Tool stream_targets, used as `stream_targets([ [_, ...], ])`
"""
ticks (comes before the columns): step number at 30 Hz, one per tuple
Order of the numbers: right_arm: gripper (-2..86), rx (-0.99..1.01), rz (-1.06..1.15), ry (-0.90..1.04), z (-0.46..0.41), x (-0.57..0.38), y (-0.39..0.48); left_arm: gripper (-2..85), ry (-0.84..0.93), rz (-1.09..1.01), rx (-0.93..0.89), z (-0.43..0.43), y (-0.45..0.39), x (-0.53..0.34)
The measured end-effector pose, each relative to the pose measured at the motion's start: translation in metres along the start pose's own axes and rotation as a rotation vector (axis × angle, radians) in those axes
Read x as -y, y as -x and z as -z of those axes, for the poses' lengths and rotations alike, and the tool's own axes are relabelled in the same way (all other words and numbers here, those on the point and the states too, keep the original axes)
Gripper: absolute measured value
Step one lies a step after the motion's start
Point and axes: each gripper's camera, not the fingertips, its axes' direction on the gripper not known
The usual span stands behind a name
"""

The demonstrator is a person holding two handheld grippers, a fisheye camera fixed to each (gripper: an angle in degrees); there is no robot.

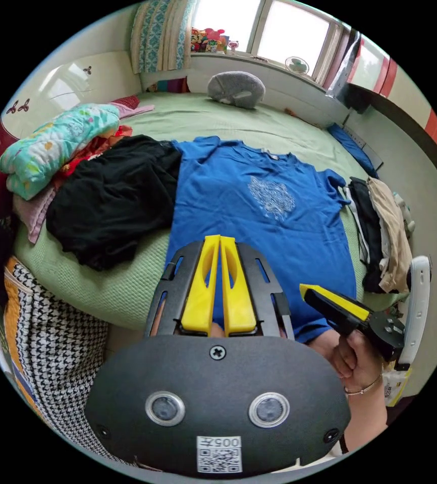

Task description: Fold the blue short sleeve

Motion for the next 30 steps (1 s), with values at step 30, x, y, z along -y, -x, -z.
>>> stream_targets([
  [30, 6.4, 0.126, 0.410, -0.065, -0.021, 0.177, 0.014, 3.3, 0.002, 0.031, 0.104, -0.111, 0.062, 0.210],
])
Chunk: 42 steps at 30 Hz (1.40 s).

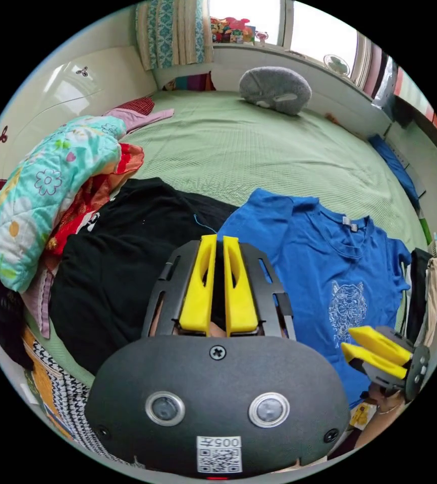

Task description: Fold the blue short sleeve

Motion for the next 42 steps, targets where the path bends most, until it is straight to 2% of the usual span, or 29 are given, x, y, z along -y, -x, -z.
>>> stream_targets([
  [5, 6.3, -0.016, -0.036, 0.001, -0.003, 0.008, -0.013, 2.0, -0.119, -0.146, -0.006, 0.017, -0.027, -0.006],
  [7, 6.2, -0.030, -0.025, -0.002, -0.003, 0.014, -0.015, 2.0, -0.160, -0.258, -0.030, 0.021, -0.041, -0.012],
  [9, 6.2, -0.059, -0.031, -0.003, -0.006, 0.023, -0.017, 2.1, -0.201, -0.471, -0.023, 0.022, -0.066, -0.027],
  [12, 6.5, -0.074, -0.048, 0.007, -0.014, 0.038, -0.024, 2.7, -0.166, -0.709, 0.037, 0.010, -0.092, -0.050],
  [14, 7.1, -0.086, -0.049, 0.018, -0.020, 0.049, -0.027, 3.2, -0.111, -0.750, 0.086, -0.004, -0.097, -0.057],
  [17, 8.4, -0.089, -0.037, 0.044, -0.031, 0.074, -0.031, 3.7, -0.024, -0.756, 0.073, -0.020, -0.091, -0.060],
  [25, 9.4, -0.037, -0.077, 0.036, -0.064, 0.148, -0.048, 4.6, -0.033, -0.772, -0.045, -0.013, -0.069, -0.069],
  [29, 6.3, 0.014, -0.080, -0.030, -0.084, 0.176, -0.048, 4.3, -0.071, -0.627, -0.163, -0.006, -0.040, -0.057],
  [33, 1.7, -0.055, -0.007, -0.052, -0.112, 0.200, -0.033, 2.7, -0.102, -0.435, -0.079, -0.013, -0.017, -0.034],
  [36, 0.8, -0.112, 0.028, 0.079, -0.147, 0.210, -0.031, 1.0, -0.144, -0.339, -0.046, -0.019, -0.012, -0.024],
  [39, 0.6, -0.144, 0.049, 0.075, -0.154, 0.204, -0.037, 0.4, -0.124, -0.321, 0.001, -0.026, -0.015, -0.018],
  [42, 0.5, -0.150, 0.038, 0.095, -0.151, 0.202, -0.047, 0.3, -0.099, -0.329, -0.035, -0.033, -0.013, -0.015],
])
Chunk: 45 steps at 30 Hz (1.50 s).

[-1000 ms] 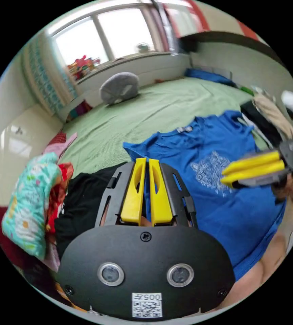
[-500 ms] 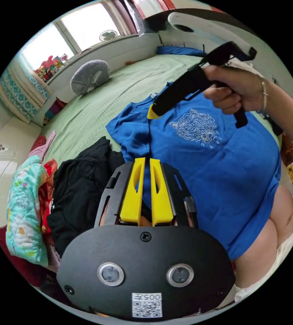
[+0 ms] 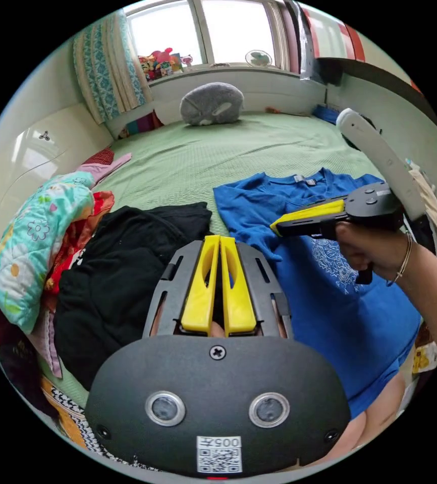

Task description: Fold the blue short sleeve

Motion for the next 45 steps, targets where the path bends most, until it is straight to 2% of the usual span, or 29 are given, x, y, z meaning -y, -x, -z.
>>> stream_targets([
  [2, 0.5, -0.012, -0.003, 0.005, 0.003, 0.001, -0.005, 0.6, 0.020, 0.024, -0.015, -0.003, 0.006, 0.000],
  [5, 0.7, 0.016, 0.046, -0.092, 0.018, 0.008, -0.009, 2.0, 0.038, 0.054, -0.074, -0.005, 0.019, 0.002],
  [8, 1.3, 0.025, 0.091, -0.145, 0.024, 0.029, -0.008, 4.4, 0.043, 0.089, -0.057, -0.006, 0.031, 0.005],
  [12, 3.9, 0.038, 0.142, -0.086, 0.011, 0.077, -0.002, 6.1, 0.077, 0.112, -0.146, -0.013, 0.046, 0.008],
  [21, 9.0, -0.090, 0.172, 0.065, -0.056, 0.138, 0.023, 6.4, 0.087, 0.122, -0.148, -0.025, 0.064, 0.003],
  [23, 8.6, -0.116, 0.197, 0.046, -0.062, 0.138, 0.025, 5.7, 0.082, 0.113, -0.151, -0.025, 0.066, 0.001],
  [26, 2.3, -0.128, 0.133, 0.008, -0.054, 0.141, 0.015, 2.7, 0.096, 0.079, -0.152, -0.025, 0.069, 0.000],
  [30, -0.9, -0.019, 0.008, -0.103, -0.038, 0.144, -0.011, 1.3, 0.022, 0.123, -0.117, -0.011, 0.082, -0.004],
  [33, -0.5, 0.047, -0.044, -0.035, -0.056, 0.145, -0.021, 1.4, 0.064, 0.129, -0.072, -0.017, 0.087, -0.006],
  [38, 3.4, 0.188, -0.117, -0.079, -0.040, 0.134, -0.037, 3.3, 0.039, 0.157, -0.162, -0.011, 0.100, -0.011],
  [40, 4.9, 0.211, -0.077, -0.158, -0.017, 0.123, -0.040, 4.1, 0.009, 0.178, -0.152, 0.000, 0.105, -0.015],
  [45, 8.7, 0.192, 0.170, -0.150, 0.035, 0.073, -0.016, 2.7, -0.011, 0.196, -0.152, 0.021, 0.108, -0.024],
])
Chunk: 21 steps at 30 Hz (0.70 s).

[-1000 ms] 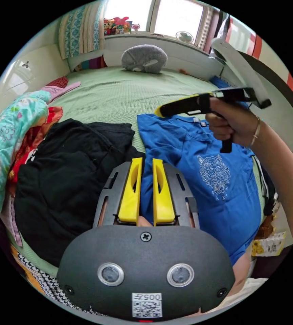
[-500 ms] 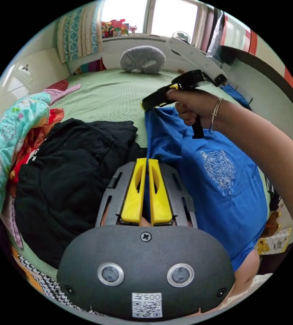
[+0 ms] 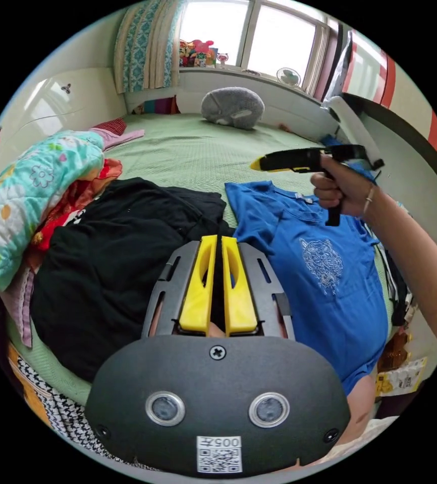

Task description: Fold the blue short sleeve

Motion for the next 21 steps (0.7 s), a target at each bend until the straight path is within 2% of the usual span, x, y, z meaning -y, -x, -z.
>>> stream_targets([
  [5, 11.0, 0.036, 0.143, 0.040, 0.005, -0.057, 0.056, 1.9, 0.043, -0.026, 0.001, -0.003, -0.014, -0.008],
  [8, 11.0, 0.000, 0.121, 0.118, -0.016, -0.074, 0.073, 1.4, 0.069, -0.024, 0.010, -0.006, -0.020, -0.008],
  [11, 7.3, -0.082, 0.079, 0.089, -0.021, -0.077, 0.078, 0.4, 0.081, -0.030, 0.041, -0.007, -0.024, -0.009],
  [14, 1.1, -0.066, 0.054, 0.036, -0.008, -0.078, 0.079, -0.3, 0.089, -0.036, -0.001, -0.010, -0.028, -0.011],
  [17, -0.2, -0.095, 0.082, 0.026, 0.007, -0.081, 0.081, -0.5, 0.090, -0.060, -0.044, -0.018, -0.038, -0.009],
  [21, -0.7, -0.093, 0.095, 0.039, 0.022, -0.083, 0.079, -0.4, 0.071, -0.056, 0.007, -0.033, -0.052, -0.001],
])
